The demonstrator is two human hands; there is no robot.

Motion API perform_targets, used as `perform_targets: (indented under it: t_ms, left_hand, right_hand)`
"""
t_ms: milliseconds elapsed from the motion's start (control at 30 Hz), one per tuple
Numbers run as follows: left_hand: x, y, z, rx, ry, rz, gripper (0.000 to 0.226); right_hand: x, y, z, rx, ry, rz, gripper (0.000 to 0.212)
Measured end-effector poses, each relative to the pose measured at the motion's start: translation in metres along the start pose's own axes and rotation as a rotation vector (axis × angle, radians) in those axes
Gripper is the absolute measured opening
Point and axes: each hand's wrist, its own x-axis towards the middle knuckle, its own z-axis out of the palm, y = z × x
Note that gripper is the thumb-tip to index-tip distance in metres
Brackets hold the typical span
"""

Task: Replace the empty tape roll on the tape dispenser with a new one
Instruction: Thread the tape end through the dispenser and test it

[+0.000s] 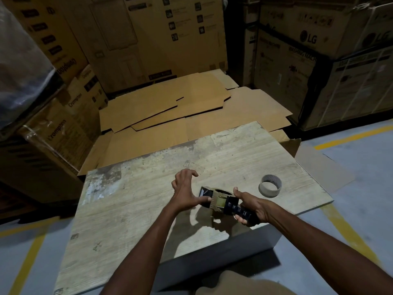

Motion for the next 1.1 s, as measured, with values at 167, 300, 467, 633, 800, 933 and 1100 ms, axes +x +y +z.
perform_targets:
  t_ms: [167,300,467,633,800,933,1100]
  left_hand:
    - [-0.003,-0.023,-0.012,-0.343,-0.023,-0.190,0.056]
    - [-0.009,-0.062,-0.030,-0.313,0.145,-0.276,0.031]
    - [-0.027,-0.076,-0.036,-0.333,0.112,-0.352,0.024]
    - [-0.054,-0.073,-0.026,-0.328,0.077,-0.380,0.021]
    - [-0.092,-0.069,-0.011,-0.292,0.041,-0.377,0.029]
    - [-0.124,-0.058,-0.005,-0.264,0.009,-0.416,0.025]
    - [-0.153,-0.051,-0.005,-0.229,-0.004,-0.420,0.020]
  right_hand:
    - [0.000,0.006,-0.002,-0.013,-0.024,-0.012,0.082]
    - [0.009,0.014,-0.008,-0.003,-0.093,-0.041,0.073]
    - [0.017,0.023,-0.009,-0.046,-0.210,-0.073,0.077]
    - [0.027,0.038,-0.004,-0.006,-0.295,0.003,0.069]
    - [0.033,0.064,0.000,0.307,-0.347,0.075,0.069]
    - [0.045,0.086,0.001,0.526,-0.358,0.162,0.084]
    - [0.045,0.101,0.014,0.539,-0.407,0.151,0.066]
